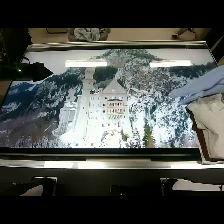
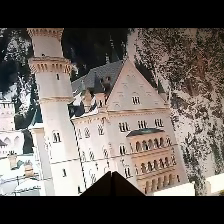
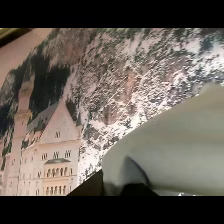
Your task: Fold the shirts.
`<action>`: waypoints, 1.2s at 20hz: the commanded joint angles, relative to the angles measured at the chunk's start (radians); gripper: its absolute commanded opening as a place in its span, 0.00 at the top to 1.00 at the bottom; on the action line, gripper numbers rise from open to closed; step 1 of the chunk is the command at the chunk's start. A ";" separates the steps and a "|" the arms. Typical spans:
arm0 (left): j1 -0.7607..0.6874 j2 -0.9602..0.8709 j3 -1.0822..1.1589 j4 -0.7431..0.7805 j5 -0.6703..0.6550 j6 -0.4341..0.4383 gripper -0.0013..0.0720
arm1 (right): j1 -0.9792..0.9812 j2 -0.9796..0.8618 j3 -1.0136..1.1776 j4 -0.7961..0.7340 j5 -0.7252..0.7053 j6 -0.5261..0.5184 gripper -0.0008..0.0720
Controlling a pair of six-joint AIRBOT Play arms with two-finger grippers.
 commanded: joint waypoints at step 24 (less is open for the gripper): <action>0.000 0.003 0.000 -0.039 -0.003 0.000 0.94 | -0.305 0.431 -0.858 -0.747 -0.039 0.343 0.91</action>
